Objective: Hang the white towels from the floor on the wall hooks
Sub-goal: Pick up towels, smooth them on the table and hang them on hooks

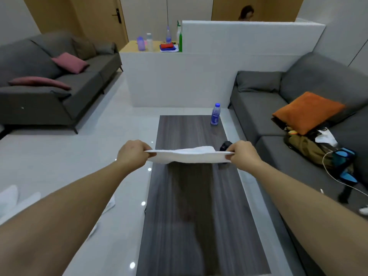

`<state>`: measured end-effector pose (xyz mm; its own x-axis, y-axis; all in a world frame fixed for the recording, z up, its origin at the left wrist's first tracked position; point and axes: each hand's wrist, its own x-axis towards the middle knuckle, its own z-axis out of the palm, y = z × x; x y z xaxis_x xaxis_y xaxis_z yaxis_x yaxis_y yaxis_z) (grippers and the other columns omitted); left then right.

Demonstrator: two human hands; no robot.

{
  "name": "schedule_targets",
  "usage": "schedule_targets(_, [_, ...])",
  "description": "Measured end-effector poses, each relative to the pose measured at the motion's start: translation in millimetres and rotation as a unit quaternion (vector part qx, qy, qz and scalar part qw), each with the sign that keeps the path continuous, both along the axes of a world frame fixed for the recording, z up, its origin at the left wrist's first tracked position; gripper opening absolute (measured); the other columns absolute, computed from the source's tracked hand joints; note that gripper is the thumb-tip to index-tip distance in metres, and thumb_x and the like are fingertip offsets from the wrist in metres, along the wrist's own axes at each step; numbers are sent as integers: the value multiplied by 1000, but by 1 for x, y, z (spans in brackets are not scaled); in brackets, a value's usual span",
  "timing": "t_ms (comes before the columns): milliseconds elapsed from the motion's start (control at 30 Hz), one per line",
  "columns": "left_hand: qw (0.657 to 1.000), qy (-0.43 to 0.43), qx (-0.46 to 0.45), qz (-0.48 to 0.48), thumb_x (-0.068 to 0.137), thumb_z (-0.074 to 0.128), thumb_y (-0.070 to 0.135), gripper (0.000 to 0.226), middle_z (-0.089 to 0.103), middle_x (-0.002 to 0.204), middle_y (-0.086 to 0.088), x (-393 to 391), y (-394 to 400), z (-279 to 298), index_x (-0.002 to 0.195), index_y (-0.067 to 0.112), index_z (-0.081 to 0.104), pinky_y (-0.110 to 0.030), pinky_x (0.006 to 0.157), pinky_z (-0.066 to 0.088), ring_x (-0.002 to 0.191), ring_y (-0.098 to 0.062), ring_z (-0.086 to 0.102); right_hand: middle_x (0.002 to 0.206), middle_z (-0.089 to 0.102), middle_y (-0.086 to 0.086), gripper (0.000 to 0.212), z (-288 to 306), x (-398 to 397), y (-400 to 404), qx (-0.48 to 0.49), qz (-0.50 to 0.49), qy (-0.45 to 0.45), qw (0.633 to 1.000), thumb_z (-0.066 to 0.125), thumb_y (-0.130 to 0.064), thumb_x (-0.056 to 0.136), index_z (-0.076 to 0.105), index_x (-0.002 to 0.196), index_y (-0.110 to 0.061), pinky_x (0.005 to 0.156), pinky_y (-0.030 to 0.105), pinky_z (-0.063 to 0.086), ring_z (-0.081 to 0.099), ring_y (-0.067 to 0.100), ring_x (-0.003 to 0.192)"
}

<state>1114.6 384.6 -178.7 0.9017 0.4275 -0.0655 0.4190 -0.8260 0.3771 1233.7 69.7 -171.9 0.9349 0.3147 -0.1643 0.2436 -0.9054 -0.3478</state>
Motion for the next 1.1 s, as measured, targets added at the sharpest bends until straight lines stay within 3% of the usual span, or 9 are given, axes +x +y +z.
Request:
schedule_targets(167, [997, 69, -31, -3, 91, 66, 34, 18, 66, 78, 3, -95, -38, -41, 98, 23, 78, -22, 55, 38, 72, -14, 59, 79, 65, 7, 17, -46, -86, -40, -24, 11, 40, 999, 60, -15, 89, 76, 92, -17, 64, 30, 46, 64, 26, 79])
schedule_targets(267, [994, 104, -29, -2, 90, 68, 37, 19, 68, 83, 1, -142, -56, -67, 98, 22, 78, -23, 58, 43, 73, -14, 60, 82, 68, 7, 23, -72, -132, -59, -42, 18, 59, 997, 54, -8, 89, 76, 92, -15, 68, 34, 54, 64, 25, 81])
schedule_targets(367, [990, 136, -34, -1, 89, 68, 40, 22, 70, 84, 1, -171, -66, -94, 97, 22, 78, -29, 68, 55, 73, -14, 62, 84, 69, 7, 22, -100, -164, -71, -48, 13, 75, 996, 54, -9, 90, 75, 93, -13, 71, 35, 56, 63, 23, 79])
schedule_targets(500, [988, 153, -35, 1, 88, 69, 41, 22, 71, 89, 0, -183, -70, -123, 95, 22, 77, -33, 75, 58, 76, -15, 62, 80, 68, 3, 17, -130, -173, -79, -39, -4, 88, 995, 59, -19, 92, 76, 90, -15, 71, 37, 57, 63, 20, 76])
schedule_targets(600, [986, 166, -35, -1, 86, 69, 42, 20, 68, 83, 2, -168, -64, -140, 89, 23, 75, -30, 69, 55, 74, -15, 62, 78, 67, 3, 19, -148, -156, -78, -44, -10, 104, 994, 57, -17, 93, 75, 89, -15, 64, 33, 53, 62, 20, 73])
schedule_targets(700, [982, 184, -41, 1, 84, 70, 40, 16, 66, 78, 1, -135, -55, -156, 81, 25, 72, -27, 61, 44, 75, -17, 61, 78, 68, 3, 18, -168, -125, -70, -50, -26, 117, 992, 58, -16, 92, 74, 87, -17, 68, 36, 57, 63, 21, 73])
schedule_targets(867, [975, 214, -60, 12, 84, 65, 37, 20, 66, 79, -3, -53, -33, -197, 68, 26, 62, -28, 63, 41, 78, -23, 61, 80, 68, 3, 15, -208, -50, -49, -61, -38, 133, 988, 59, -17, 89, 74, 91, -19, 71, 38, 57, 65, 26, 79])
schedule_targets(1000, [969, 236, -67, 22, 86, 65, 38, 18, 67, 85, -7, 23, -15, -236, 76, 23, 66, -29, 66, 42, 81, -26, 60, 76, 60, 3, 13, -243, 22, -26, -85, -41, 148, 984, 58, -16, 90, 70, 86, -17, 64, 32, 46, 64, 32, 86])
schedule_targets(1100, [965, 249, -71, 37, 88, 63, 36, 20, 68, 91, -10, 68, -6, -272, 90, 17, 69, -30, 69, 43, 86, -29, 61, 98, 68, 10, 23, -278, 70, -11, -86, -48, 150, 984, 58, -15, 90, 69, 110, -17, 70, 31, 47, 65, 35, 98])
